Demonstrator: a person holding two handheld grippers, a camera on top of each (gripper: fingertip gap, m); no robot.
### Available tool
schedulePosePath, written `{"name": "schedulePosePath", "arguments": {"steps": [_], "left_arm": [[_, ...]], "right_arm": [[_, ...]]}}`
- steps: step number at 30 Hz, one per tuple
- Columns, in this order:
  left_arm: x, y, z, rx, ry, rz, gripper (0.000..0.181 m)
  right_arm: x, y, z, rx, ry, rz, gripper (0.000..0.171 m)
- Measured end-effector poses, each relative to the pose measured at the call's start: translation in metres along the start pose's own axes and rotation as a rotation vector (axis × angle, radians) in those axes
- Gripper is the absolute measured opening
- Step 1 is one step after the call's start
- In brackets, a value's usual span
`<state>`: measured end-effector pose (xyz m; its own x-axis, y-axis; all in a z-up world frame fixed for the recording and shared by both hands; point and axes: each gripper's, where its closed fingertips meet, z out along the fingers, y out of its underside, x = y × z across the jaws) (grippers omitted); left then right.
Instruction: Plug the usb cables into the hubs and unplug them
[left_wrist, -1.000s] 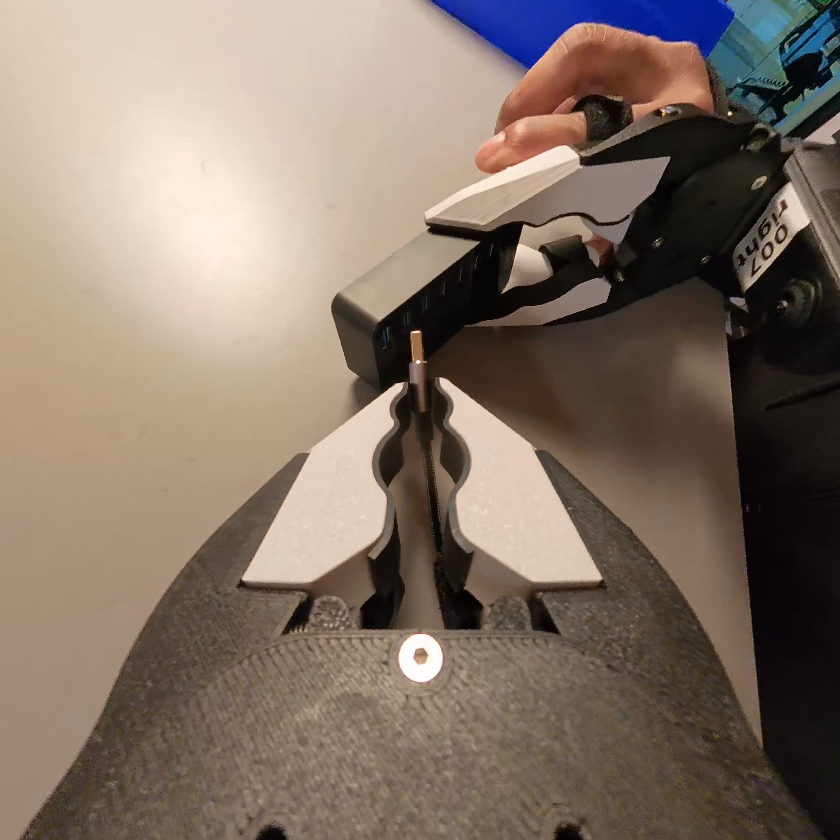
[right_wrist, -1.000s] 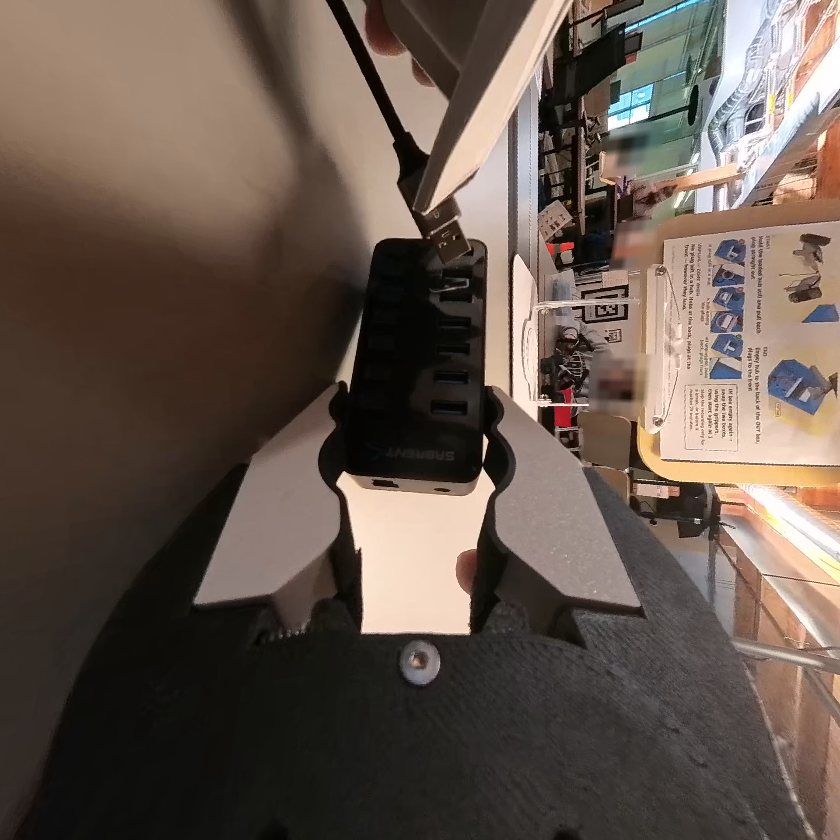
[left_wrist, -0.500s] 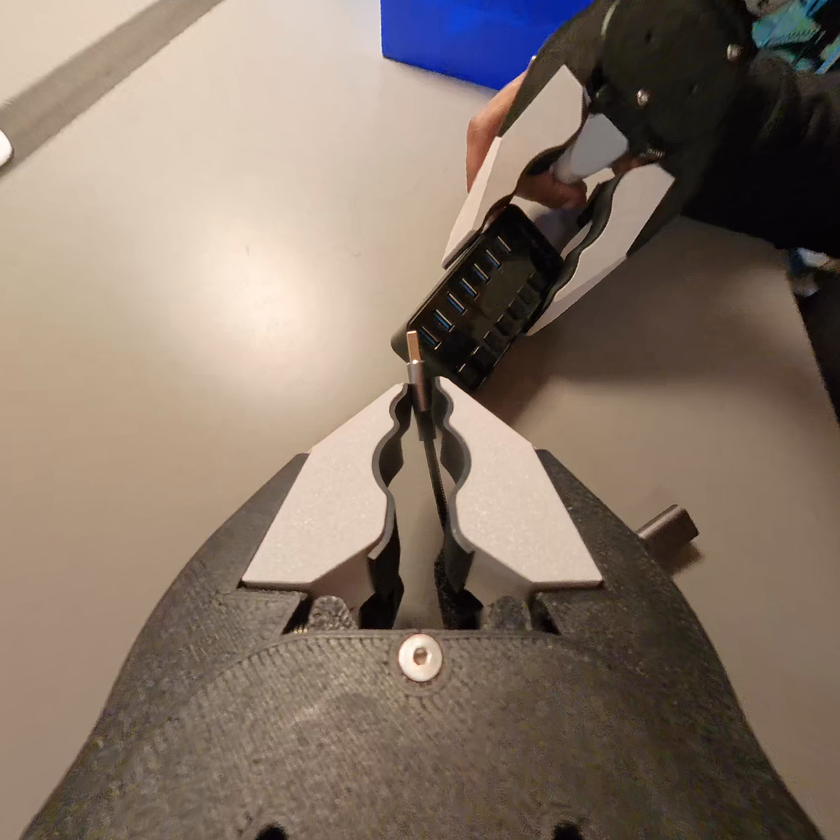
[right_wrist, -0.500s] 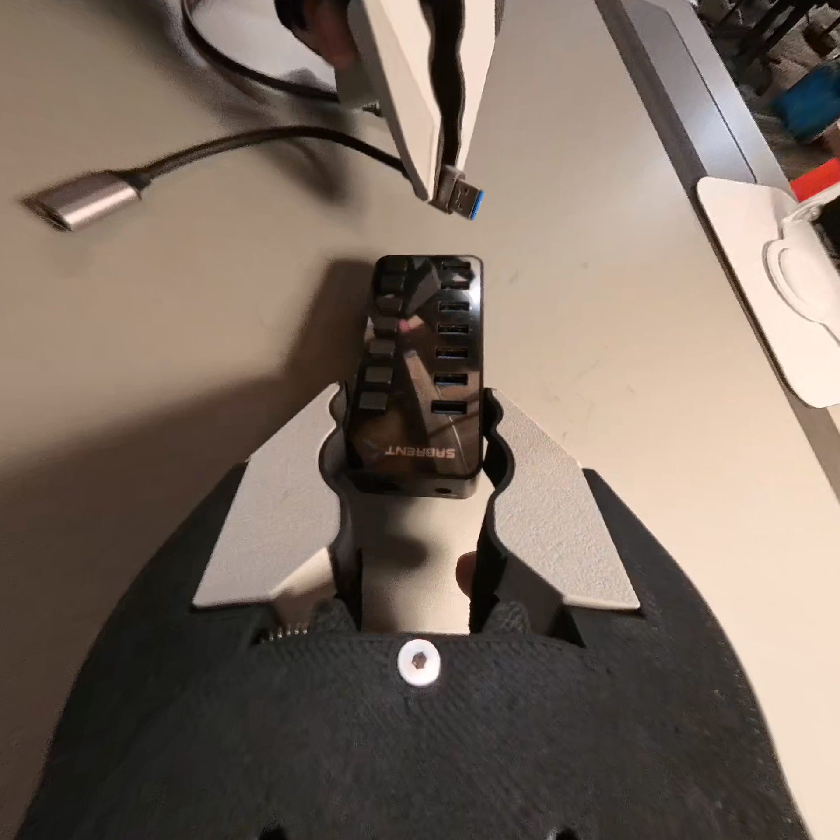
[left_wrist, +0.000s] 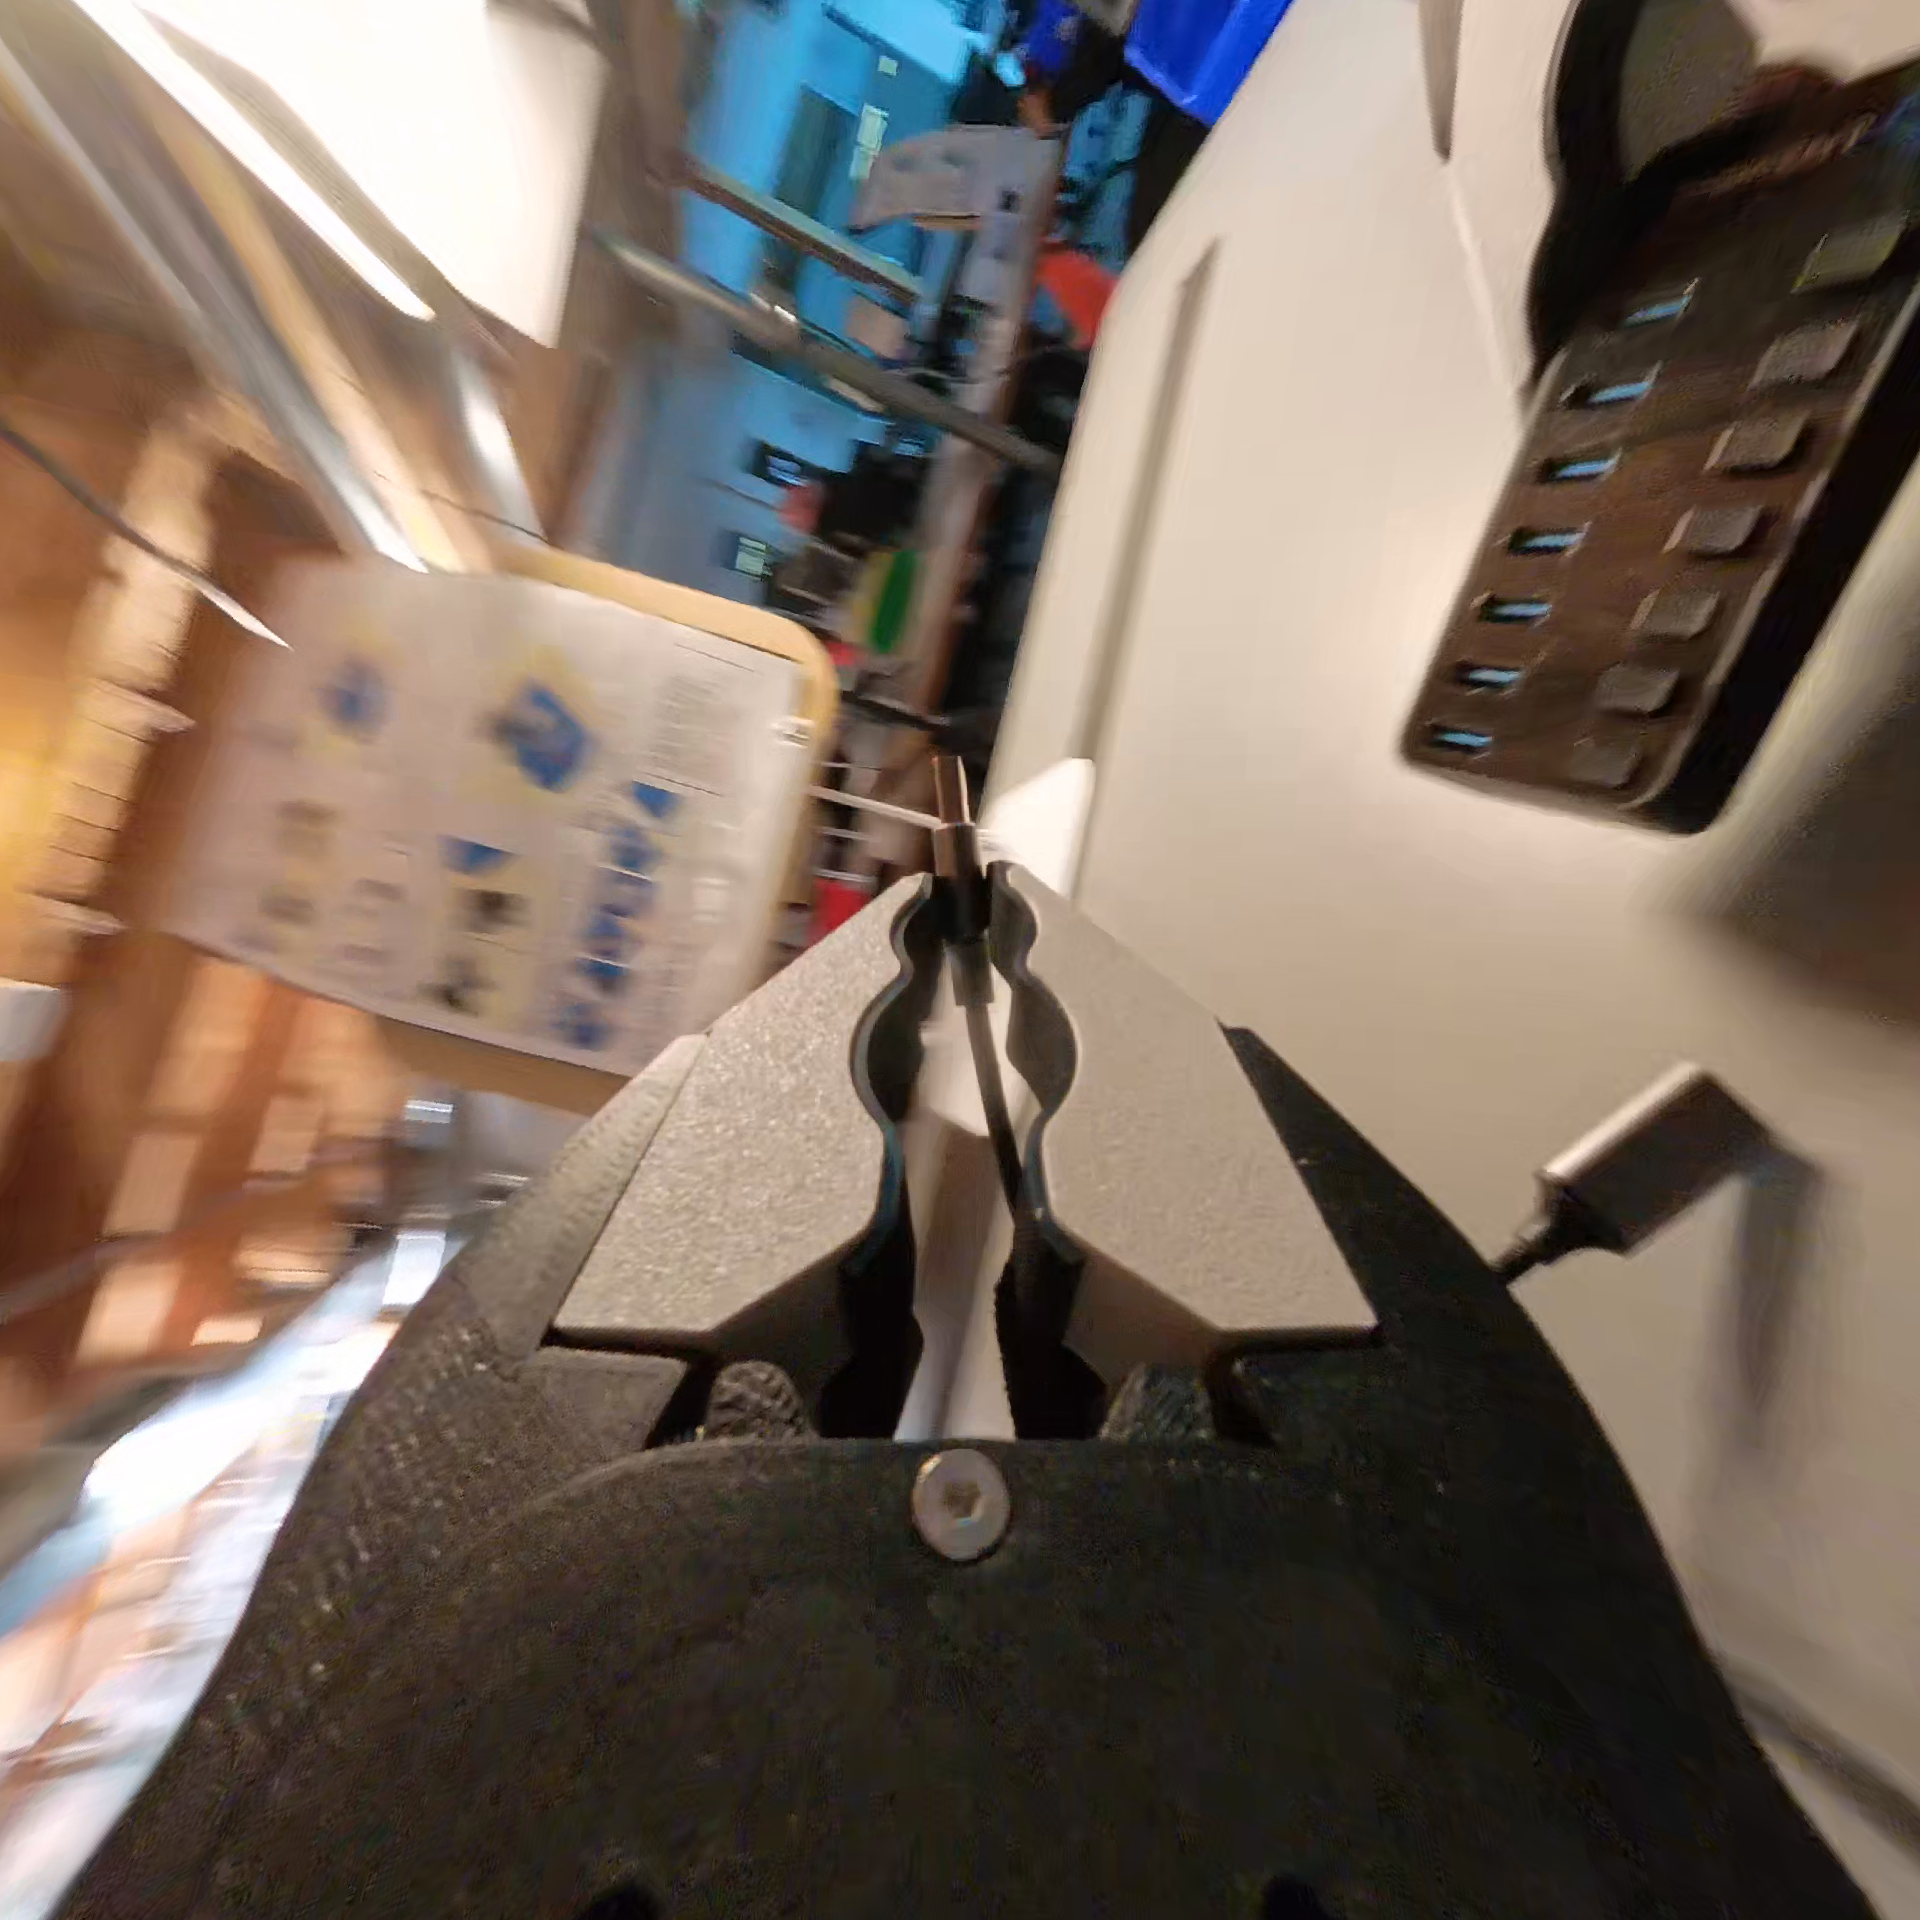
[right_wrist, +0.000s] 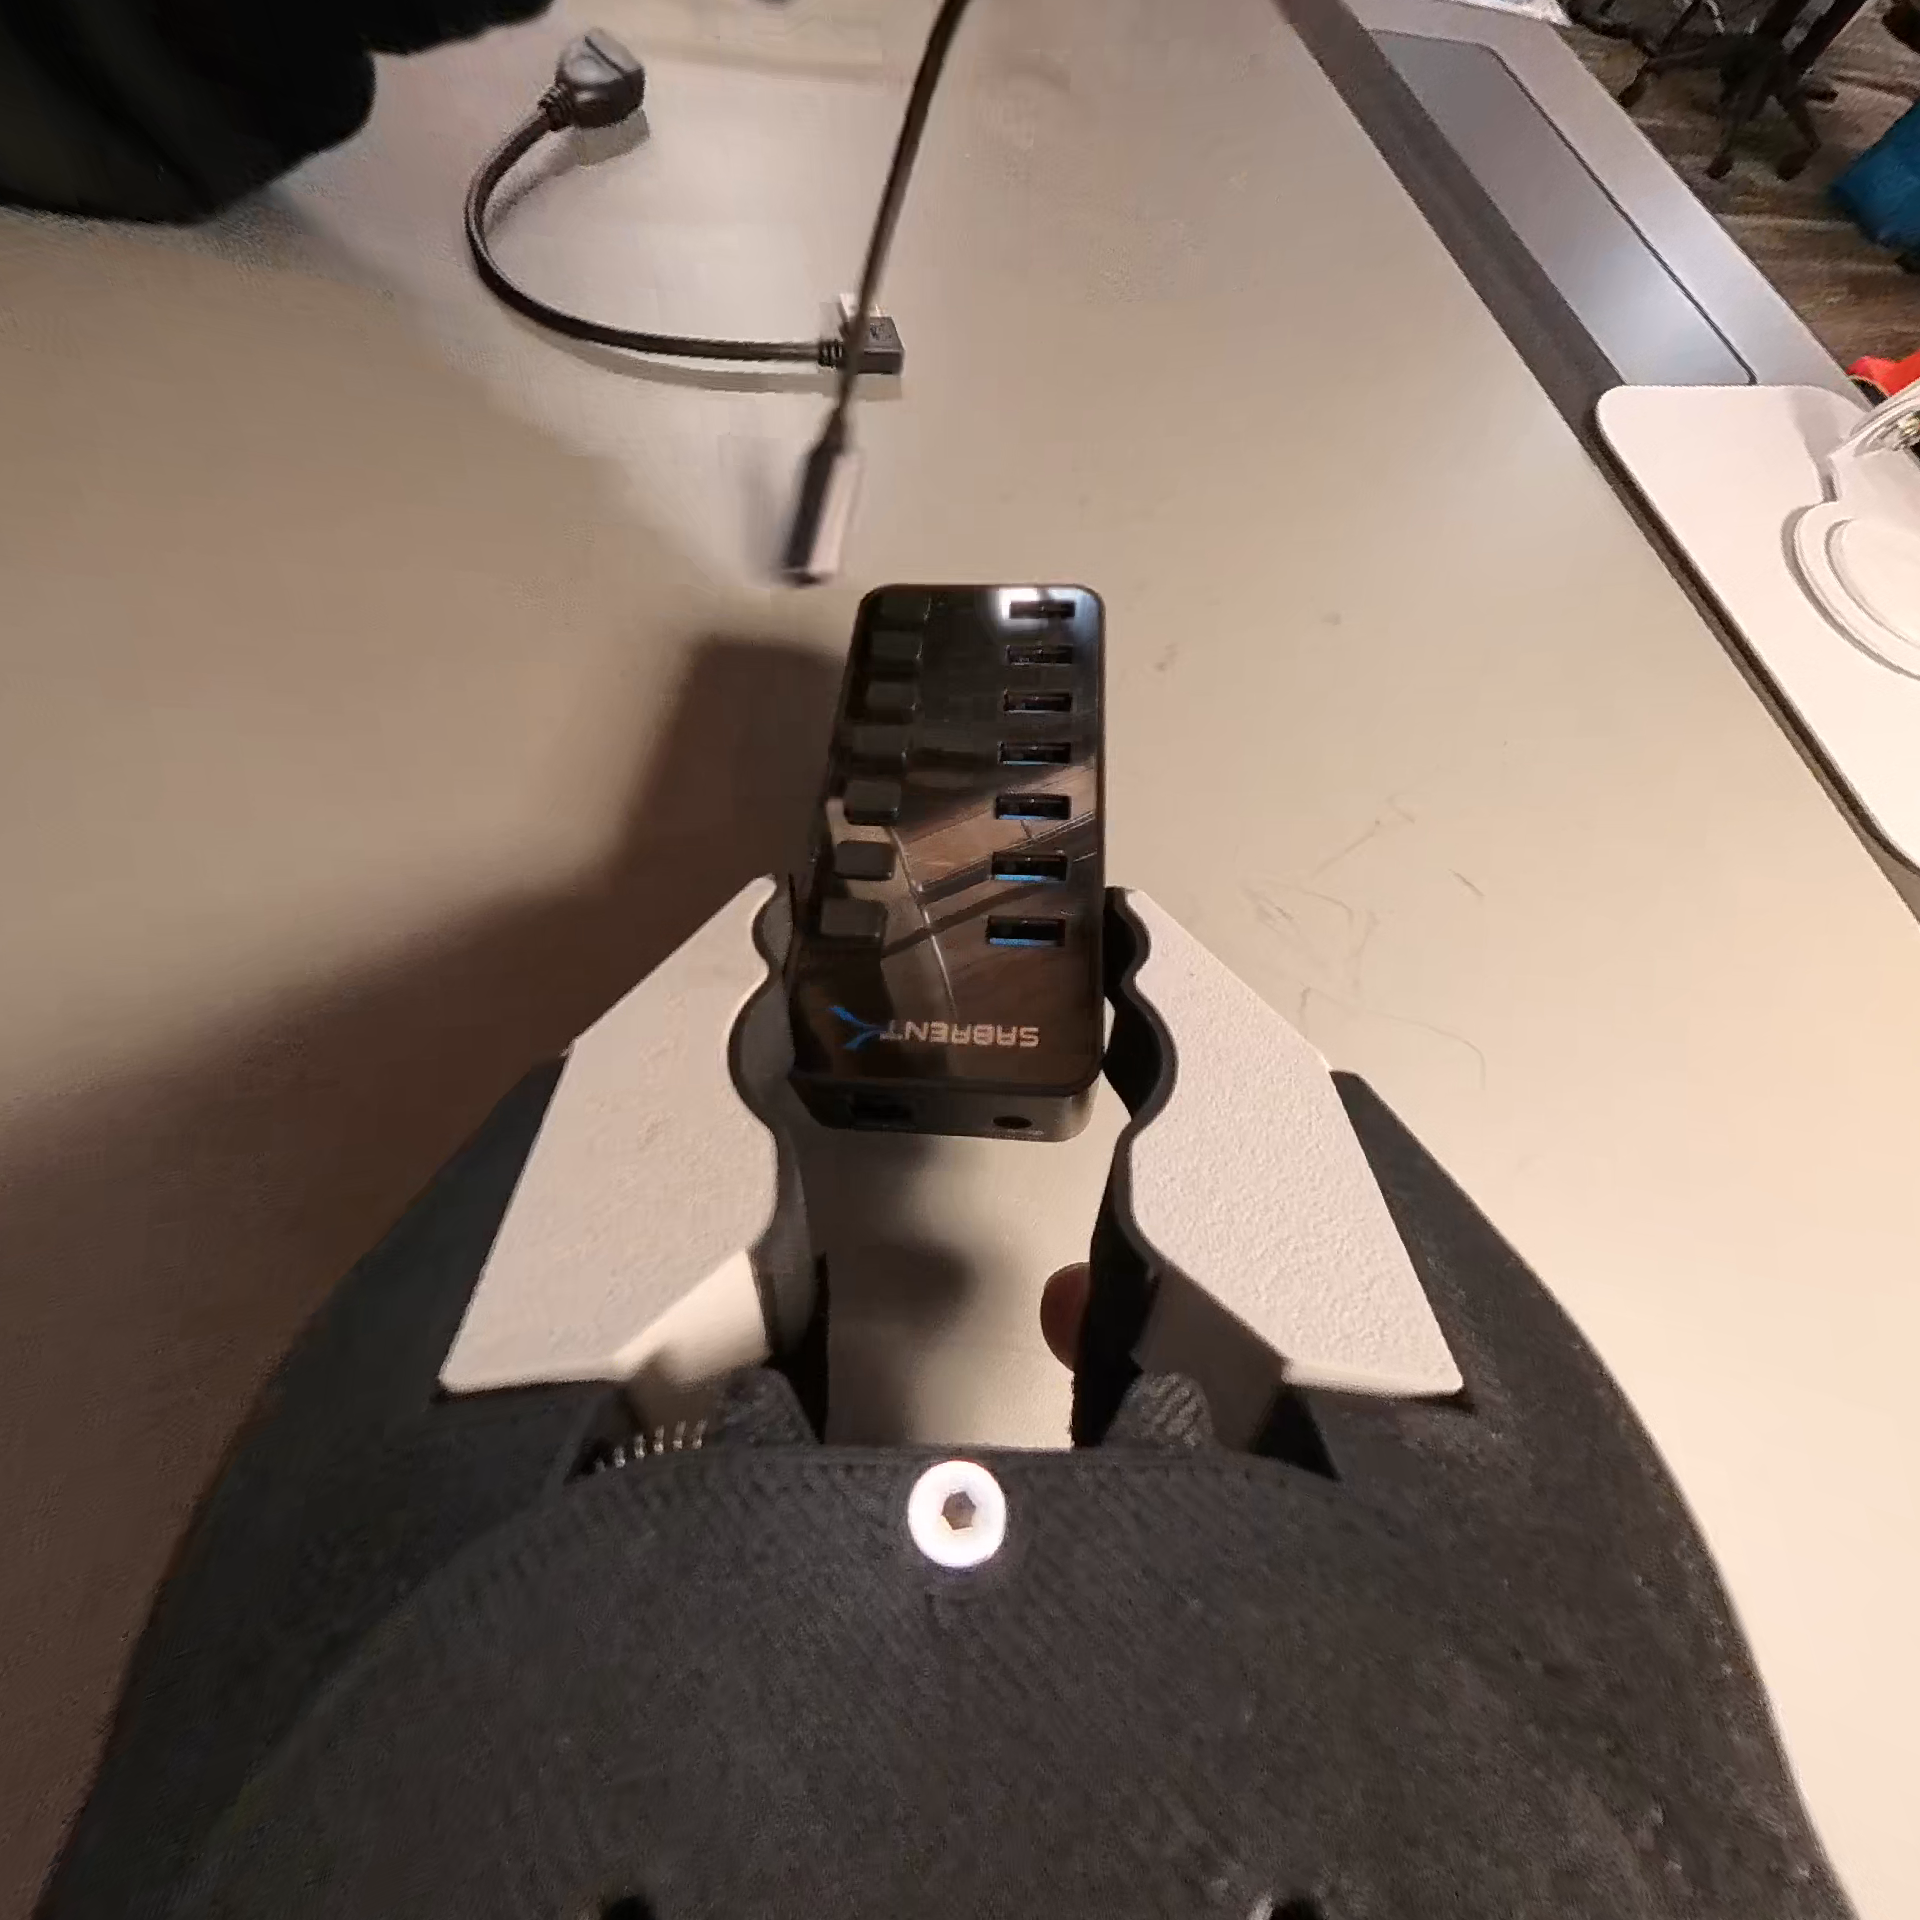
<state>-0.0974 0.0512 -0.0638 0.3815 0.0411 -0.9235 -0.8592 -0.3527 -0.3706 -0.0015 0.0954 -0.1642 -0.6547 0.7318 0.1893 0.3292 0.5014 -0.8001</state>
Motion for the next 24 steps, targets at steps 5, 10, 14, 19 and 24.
{"name": "schedulePosePath", "arguments": {"steps": [5, 10, 14, 19, 24], "left_arm": [[-0.002, -0.030, -0.008, 0.019, -0.118, 0.481, 0.011], [0.048, -0.026, 0.007, 0.019, 0.112, 0.758, 0.010], [0.065, -0.020, 0.014, 0.016, 0.216, 0.909, 0.009], [0.077, -0.025, 0.018, 0.065, 0.282, 1.050, 0.010], [0.091, -0.035, 0.020, 0.107, 0.351, 1.176, 0.013]], "right_arm": [[-0.001, -0.001, 0.000, 0.003, -0.008, 0.004, 0.059], [-0.001, 0.003, 0.001, -0.006, -0.021, 0.024, 0.059], [0.000, 0.004, 0.000, -0.010, -0.027, 0.037, 0.059], [0.000, 0.005, 0.001, -0.020, -0.035, 0.055, 0.059], [-0.003, 0.005, 0.002, -0.026, -0.048, 0.059, 0.059]]}}
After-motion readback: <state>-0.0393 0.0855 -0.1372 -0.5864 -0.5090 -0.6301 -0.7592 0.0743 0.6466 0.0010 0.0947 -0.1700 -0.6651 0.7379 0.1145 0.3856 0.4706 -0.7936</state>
